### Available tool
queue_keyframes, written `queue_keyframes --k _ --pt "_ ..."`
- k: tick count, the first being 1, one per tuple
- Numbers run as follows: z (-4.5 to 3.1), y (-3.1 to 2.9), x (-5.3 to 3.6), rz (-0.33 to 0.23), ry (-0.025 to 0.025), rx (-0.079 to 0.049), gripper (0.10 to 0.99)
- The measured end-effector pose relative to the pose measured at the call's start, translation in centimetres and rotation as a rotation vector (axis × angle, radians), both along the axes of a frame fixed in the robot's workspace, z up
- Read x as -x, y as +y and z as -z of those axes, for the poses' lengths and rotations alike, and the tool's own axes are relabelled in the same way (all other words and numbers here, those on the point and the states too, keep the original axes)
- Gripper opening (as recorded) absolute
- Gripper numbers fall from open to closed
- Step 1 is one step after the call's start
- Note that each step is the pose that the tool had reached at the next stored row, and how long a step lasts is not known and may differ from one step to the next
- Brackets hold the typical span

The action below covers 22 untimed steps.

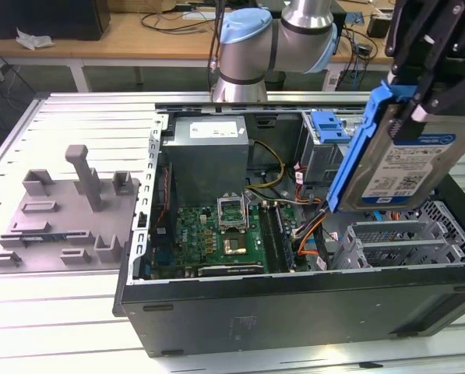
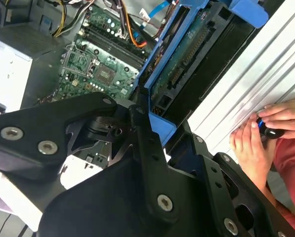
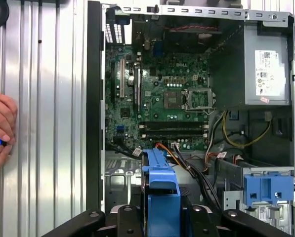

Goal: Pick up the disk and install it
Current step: 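Insert the disk into the insertion slot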

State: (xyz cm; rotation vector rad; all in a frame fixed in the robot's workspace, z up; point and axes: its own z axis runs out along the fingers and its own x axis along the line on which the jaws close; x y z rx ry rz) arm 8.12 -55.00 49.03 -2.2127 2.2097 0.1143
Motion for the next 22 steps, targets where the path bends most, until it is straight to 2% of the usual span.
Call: queue_keyframes --k 4,10,12,14,22 --pt "0.12 -0.31 -1.56 0.000 -0.0007 0.000 0.369" --pt "0.30 -0.43 -3.22 0.000 -0.0041 0.000 0.369" --pt "0.37 -0.44 -3.64 0.000 -0.0055 0.000 0.369" --pt "0.52 -0.45 -4.18 0.000 -0.0101 0.000 0.369" --pt "0.57 -0.47 -4.08 0.000 -0.0101 0.000 0.369"
